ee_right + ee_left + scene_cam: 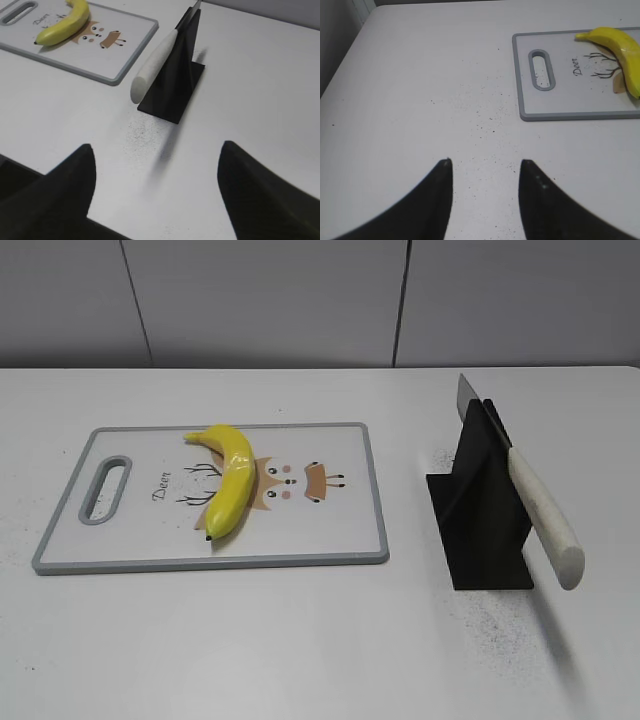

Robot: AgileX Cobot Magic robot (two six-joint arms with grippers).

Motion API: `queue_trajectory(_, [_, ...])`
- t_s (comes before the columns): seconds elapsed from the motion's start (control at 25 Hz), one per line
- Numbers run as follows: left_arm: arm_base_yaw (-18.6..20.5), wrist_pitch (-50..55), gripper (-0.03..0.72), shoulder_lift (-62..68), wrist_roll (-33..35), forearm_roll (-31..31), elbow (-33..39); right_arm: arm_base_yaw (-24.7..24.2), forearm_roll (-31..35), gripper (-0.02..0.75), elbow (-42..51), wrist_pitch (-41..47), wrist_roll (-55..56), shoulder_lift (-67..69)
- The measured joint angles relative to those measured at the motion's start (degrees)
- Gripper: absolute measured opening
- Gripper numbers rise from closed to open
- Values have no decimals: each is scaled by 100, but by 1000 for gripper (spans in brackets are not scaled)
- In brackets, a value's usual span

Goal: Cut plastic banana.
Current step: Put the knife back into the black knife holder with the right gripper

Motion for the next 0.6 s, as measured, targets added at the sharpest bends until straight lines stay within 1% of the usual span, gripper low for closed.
queue_trajectory(0.4, [0, -5, 364, 0, -5, 0, 0, -1182, 0, 572, 0, 0, 0, -89])
queue_trajectory(0.48, [0, -5, 359, 0, 0, 0, 0, -1287, 0, 572, 0, 0, 0, -89])
queue_trajectory(0.6, [0, -5, 356, 0, 0, 0, 0, -1308, 0, 572, 0, 0, 0, -89])
